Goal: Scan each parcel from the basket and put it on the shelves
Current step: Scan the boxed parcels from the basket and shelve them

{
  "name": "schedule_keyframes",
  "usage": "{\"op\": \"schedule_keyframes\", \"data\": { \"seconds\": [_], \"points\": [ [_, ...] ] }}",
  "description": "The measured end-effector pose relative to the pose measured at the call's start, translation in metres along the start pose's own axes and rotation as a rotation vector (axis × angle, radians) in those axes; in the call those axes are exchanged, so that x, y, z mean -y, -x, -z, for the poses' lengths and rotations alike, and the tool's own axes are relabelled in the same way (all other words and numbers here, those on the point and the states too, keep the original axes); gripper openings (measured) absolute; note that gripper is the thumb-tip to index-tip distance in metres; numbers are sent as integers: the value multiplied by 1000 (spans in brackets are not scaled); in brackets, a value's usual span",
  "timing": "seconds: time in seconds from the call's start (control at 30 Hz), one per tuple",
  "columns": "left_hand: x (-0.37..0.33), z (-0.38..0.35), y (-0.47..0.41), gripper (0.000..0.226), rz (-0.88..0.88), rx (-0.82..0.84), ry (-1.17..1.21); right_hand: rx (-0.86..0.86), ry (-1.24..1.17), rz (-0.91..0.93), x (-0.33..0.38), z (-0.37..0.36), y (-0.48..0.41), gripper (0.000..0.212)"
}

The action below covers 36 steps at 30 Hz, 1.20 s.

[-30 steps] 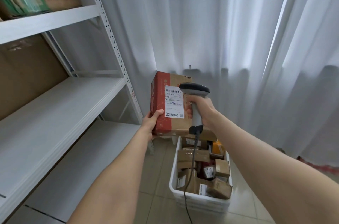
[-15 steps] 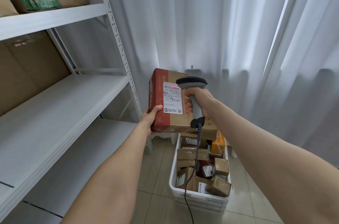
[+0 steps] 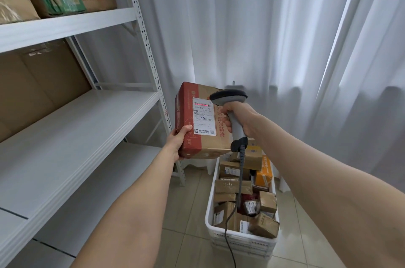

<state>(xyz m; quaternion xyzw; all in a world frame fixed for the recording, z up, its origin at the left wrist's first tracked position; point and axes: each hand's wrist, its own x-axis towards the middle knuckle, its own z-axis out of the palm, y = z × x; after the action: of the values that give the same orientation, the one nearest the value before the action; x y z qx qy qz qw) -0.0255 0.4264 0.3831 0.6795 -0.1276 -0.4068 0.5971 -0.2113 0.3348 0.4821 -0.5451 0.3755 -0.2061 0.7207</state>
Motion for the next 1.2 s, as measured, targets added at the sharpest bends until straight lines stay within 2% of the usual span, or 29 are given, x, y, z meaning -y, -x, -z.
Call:
{"op": "schedule_keyframes", "data": {
  "seconds": [0.57,0.87,1.2],
  "points": [
    [8,18,6,64,11,-32,0,15,-21,-25,-6,-14,-3,6],
    [4,14,19,62,13,-95,18,88,-1,-47,2,-7,-3,12],
    [11,6,31,66,13,-141,22,163,52,-32,12,7,10,5]
  ]
}}
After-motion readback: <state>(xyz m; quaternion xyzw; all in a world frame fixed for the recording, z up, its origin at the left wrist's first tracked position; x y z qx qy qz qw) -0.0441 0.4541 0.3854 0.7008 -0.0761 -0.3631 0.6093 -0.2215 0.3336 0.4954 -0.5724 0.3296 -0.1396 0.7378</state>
